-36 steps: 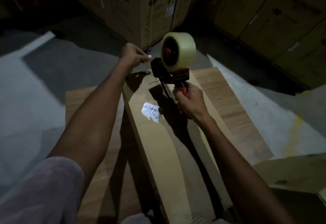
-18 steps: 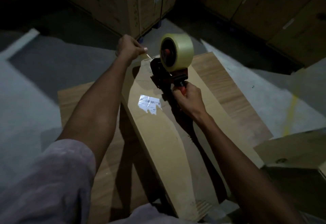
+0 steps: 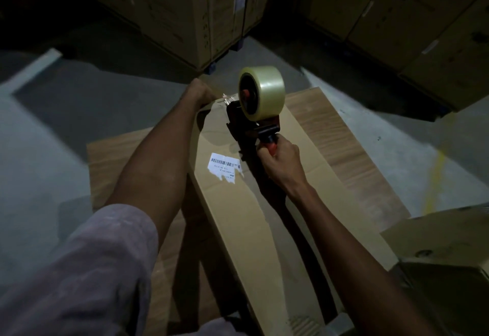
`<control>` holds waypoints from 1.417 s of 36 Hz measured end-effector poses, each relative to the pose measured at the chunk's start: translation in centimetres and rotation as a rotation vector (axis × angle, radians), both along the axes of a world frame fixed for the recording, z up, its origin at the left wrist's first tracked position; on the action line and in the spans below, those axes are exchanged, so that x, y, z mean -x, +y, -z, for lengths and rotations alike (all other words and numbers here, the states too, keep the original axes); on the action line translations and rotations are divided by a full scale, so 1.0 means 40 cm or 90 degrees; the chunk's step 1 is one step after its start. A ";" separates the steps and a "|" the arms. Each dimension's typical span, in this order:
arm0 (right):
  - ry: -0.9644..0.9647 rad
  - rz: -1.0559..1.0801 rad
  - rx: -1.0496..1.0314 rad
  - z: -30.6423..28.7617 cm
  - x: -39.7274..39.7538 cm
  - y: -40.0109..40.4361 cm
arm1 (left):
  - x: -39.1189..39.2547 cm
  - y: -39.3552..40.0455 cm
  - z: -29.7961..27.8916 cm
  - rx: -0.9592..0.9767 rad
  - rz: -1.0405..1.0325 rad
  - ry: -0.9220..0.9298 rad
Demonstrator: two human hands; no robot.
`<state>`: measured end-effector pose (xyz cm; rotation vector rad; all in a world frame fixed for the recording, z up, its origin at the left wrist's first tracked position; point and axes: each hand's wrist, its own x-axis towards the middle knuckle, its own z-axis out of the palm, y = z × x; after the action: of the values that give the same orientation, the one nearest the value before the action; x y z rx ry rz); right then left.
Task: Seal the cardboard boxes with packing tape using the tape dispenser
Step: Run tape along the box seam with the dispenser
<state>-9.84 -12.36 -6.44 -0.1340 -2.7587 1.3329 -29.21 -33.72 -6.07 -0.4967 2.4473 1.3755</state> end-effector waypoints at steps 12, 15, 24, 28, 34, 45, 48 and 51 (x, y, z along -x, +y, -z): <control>-0.002 -0.006 -0.016 -0.008 -0.005 -0.009 | -0.009 -0.004 0.012 0.079 0.043 0.157; -0.003 -0.010 -0.010 -0.008 -0.004 -0.008 | -0.028 -0.005 0.004 -0.026 0.110 0.222; -0.025 -0.026 -0.028 -0.020 -0.001 -0.005 | -0.032 -0.007 -0.002 0.014 0.225 0.156; -0.043 -0.032 -0.030 -0.030 -0.002 -0.004 | -0.014 -0.003 0.000 0.054 0.228 0.136; -0.050 -0.030 -0.022 -0.053 -0.016 -0.007 | -0.017 -0.012 0.019 0.055 0.214 0.151; -0.060 -0.030 -0.074 -0.052 -0.103 0.021 | -0.038 -0.017 0.030 0.114 0.233 0.251; -0.067 -0.032 -0.096 -0.047 -0.104 0.018 | -0.061 -0.007 0.024 0.194 0.244 0.252; -0.070 -0.035 -0.101 -0.044 -0.109 0.015 | -0.082 -0.002 0.010 0.254 0.241 0.255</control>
<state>-5.48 -11.77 -4.68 -0.1273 -2.9675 1.1440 -25.91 -33.81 -6.49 0.1881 2.9530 0.8989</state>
